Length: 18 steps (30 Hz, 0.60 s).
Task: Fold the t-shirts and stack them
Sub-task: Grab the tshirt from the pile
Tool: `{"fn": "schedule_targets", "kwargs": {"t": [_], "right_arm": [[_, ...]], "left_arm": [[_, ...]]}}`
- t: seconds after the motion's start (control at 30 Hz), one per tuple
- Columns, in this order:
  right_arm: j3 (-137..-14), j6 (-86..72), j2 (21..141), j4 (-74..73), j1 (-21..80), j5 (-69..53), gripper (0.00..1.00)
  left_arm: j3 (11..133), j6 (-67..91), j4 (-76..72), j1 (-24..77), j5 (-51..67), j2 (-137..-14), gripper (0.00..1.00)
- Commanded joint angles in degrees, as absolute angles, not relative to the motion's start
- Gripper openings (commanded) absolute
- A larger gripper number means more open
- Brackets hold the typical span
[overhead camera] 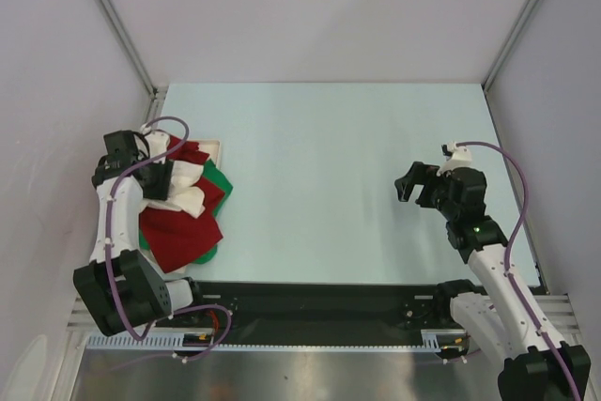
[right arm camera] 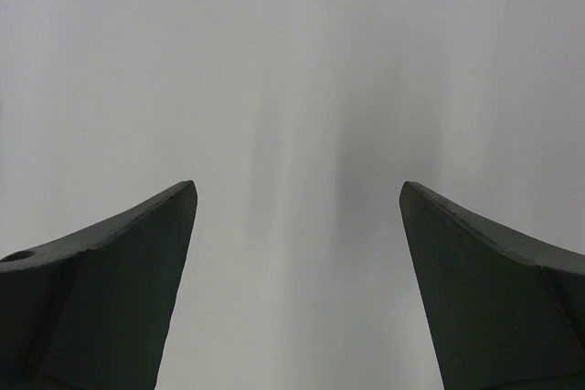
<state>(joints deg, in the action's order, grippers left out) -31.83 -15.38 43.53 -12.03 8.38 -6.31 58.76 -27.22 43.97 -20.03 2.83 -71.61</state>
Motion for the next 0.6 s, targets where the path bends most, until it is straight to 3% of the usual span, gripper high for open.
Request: {"fn": "schedule_targets", "kwargs": {"t": [0.0,0.03,0.07,0.1,0.23,0.4,0.57], "right_arm": [[-33.93,-14.94,43.77,-10.55,8.26,-6.24,1.0],[-33.84,-15.03,43.77,-10.46,8.26,-6.15,1.0],[-33.84,-15.12,43.77,-10.37,8.26,-6.15,1.0],[-33.84,-15.12,43.86,-10.37,8.17,-6.15,1.0],[-34.54,-15.55,44.21,-10.37,8.17,-6.15,1.0],[-36.91,-16.69,44.74,-10.99,8.35,-7.46,1.0],[-39.72,-19.68,45.09,-8.88,10.01,-12.99,0.99]], "left_arm": [[58.8,-28.74,46.4,-20.13,6.68,-70.49,0.49],[58.89,-28.74,46.93,-20.04,6.85,-70.14,0.36],[59.06,-28.65,47.28,-20.04,6.51,-69.27,0.07],[59.32,-28.65,47.46,-20.13,6.07,-68.74,0.0],[63.17,-28.65,48.42,-20.04,6.5,-65.48,0.0],[73.02,-28.65,51.76,-17.24,15.36,-61.44,0.0],[84.27,-25.32,51.33,-2.84,18.1,-59.77,0.0]]}}
